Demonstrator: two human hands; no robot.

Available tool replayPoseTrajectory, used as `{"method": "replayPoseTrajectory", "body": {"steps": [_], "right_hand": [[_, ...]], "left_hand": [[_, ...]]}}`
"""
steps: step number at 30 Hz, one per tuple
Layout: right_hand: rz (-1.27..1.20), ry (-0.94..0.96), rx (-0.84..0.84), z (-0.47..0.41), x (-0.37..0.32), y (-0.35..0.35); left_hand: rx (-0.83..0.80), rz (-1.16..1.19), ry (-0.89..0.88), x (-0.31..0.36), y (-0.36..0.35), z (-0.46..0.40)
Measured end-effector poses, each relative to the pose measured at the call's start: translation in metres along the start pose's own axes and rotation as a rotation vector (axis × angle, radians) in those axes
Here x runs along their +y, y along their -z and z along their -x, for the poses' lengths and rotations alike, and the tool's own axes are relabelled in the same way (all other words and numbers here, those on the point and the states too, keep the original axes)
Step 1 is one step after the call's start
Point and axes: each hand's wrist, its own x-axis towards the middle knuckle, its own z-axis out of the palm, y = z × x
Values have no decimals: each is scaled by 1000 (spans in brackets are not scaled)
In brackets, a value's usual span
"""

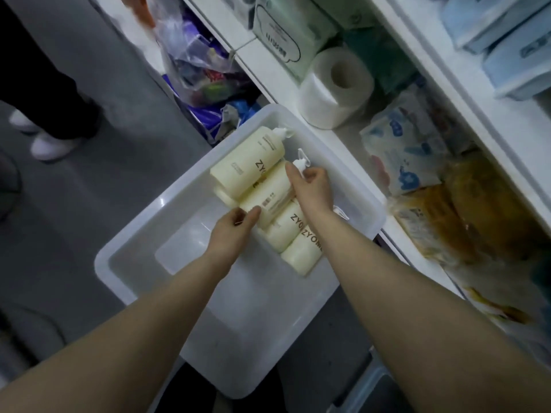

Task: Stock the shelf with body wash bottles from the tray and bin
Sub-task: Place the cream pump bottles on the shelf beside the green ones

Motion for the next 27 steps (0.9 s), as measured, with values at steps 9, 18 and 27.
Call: {"method": "replayPoseTrajectory", "body": {"steps": [9,18,27], "right_hand": [[-32,-89,-20,-2,-3,-7],[-55,2,-22,28,5,-10],[-494,-163,-148,97,-1,13]], "left_hand": [[-127,400,146,-2,-14,-17],[39,145,-13,-8,-9,18],[-78,110,-99,-1,10,74]]}}
